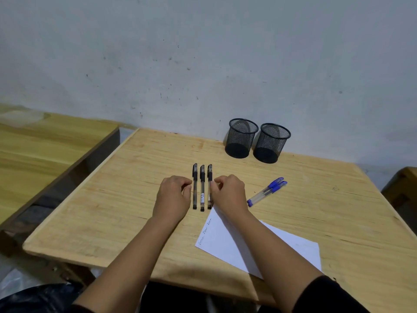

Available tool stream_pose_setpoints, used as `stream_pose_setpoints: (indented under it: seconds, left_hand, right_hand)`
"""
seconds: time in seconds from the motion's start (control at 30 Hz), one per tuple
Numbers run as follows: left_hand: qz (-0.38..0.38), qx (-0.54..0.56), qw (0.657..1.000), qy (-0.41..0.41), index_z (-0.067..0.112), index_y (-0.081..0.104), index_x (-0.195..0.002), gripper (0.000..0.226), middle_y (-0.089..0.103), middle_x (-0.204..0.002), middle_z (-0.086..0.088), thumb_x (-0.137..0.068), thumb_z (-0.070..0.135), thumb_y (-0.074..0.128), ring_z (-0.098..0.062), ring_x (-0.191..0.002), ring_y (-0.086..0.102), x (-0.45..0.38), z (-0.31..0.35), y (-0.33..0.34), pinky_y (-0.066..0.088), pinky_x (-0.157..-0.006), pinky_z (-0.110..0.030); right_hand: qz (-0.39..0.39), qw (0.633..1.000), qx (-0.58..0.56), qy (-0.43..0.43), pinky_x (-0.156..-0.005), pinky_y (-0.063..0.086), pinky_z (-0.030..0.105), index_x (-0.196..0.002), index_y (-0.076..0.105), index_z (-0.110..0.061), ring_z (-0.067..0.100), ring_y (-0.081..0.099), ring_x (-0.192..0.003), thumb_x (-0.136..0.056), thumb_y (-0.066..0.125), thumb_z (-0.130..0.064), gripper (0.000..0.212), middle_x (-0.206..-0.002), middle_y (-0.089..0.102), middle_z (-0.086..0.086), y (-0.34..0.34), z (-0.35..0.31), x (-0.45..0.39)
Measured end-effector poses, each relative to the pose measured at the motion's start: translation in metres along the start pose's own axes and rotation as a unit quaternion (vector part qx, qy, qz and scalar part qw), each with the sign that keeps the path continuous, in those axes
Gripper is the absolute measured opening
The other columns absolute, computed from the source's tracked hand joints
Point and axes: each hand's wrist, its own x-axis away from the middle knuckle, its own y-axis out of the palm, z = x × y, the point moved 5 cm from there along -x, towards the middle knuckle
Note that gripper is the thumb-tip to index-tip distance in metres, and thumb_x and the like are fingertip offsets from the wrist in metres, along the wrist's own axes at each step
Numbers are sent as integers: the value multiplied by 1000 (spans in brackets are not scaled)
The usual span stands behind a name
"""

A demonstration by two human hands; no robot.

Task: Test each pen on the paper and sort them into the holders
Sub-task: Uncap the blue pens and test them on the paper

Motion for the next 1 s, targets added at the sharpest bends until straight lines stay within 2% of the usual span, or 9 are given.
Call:
stream_pose_setpoints:
  seconds: [0.07, 0.2, 0.3, 0.37, 0.47, 0.63, 0.8, 0.9, 1.0]
  left_hand:
    - [-5, -6, 1000, -3, 13, 66, -105, 22, 65, -108, -6, -90, 15, 50, -22, -108, 51, -2, 0, 0, 33, -84, -21]
    - [-20, -41, 999, -3, 13, 62, -111, 26, 63, -111, -9, -92, 20, 46, -26, -110, 49, -7, 12, 2, 42, -85, -33]
    - [-39, -71, 996, 20, 14, 59, -116, 29, 59, -116, -9, -91, 23, 47, -24, -116, 45, -9, 36, 6, 44, -86, -36]
    - [-55, -90, 993, 47, 15, 56, -119, 31, 57, -120, -7, -91, 25, 48, -23, -116, 44, -10, 57, 13, 45, -88, -36]
    - [-73, -104, 988, 91, 17, 54, -122, 33, 54, -126, -6, -91, 27, 50, -21, -116, 46, -9, 87, 26, 43, -96, -36]
    - [-115, -123, 976, 135, 18, 54, -122, 34, 53, -126, -6, -90, 30, 51, -21, -118, 43, -3, 128, 56, 40, -94, -35]
    - [-161, -116, 970, 143, 20, 58, -117, 31, 57, -115, -4, -88, 32, 53, -20, -107, 49, 10, 143, 86, 44, -84, -34]
    - [-161, -131, 966, 152, 19, 61, -111, 27, 58, -107, -4, -88, 30, 53, -19, -98, 50, 17, 144, 96, 45, -76, -31]
    - [-143, -140, 965, 170, 17, 61, -110, 24, 58, -105, -5, -90, 27, 52, -18, -98, 48, 17, 145, 100, 38, -70, -27]
  right_hand:
    - [-18, 998, 54, -28, -66, 33, 22, -92, 64, -3, 18, 48, -78, -90, 47, -20, 24, -94, 57, 11, -9, 0, -1]
    - [-60, 979, 171, -97, -82, 42, 33, -113, 59, -6, 30, 54, -104, -93, 42, -21, 30, -114, 56, 13, -25, -3, 1]
    - [-44, 962, 240, -123, -74, 46, 32, -106, 60, -7, 26, 58, -96, -95, 41, -22, 26, -104, 59, 10, -37, -2, 3]
    - [-32, 954, 268, -128, -74, 45, 31, -108, 59, -7, 25, 57, -97, -96, 40, -23, 28, -104, 59, 9, -48, 3, 5]
    - [-13, 957, 269, -108, -76, 45, 32, -118, 57, -7, 26, 56, -102, -97, 39, -25, 33, -114, 58, 11, -67, 19, 6]
    - [10, 956, 282, -85, -86, 47, 32, -124, 54, -9, 23, 51, -113, -97, 41, -22, 33, -124, 56, 8, -100, 50, 10]
    - [15, 968, 241, -72, -75, 44, 32, -117, 61, -11, 26, 55, -104, -95, 41, -17, 31, -118, 60, 9, -115, 82, 11]
    - [3, 969, 232, -85, -76, 44, 32, -117, 63, -13, 25, 55, -100, -96, 40, -19, 31, -115, 61, 9, -113, 92, 12]
    - [2, 975, 206, -83, -77, 46, 33, -120, 61, -16, 25, 54, -103, -97, 41, -20, 32, -115, 60, 9, -110, 99, 10]
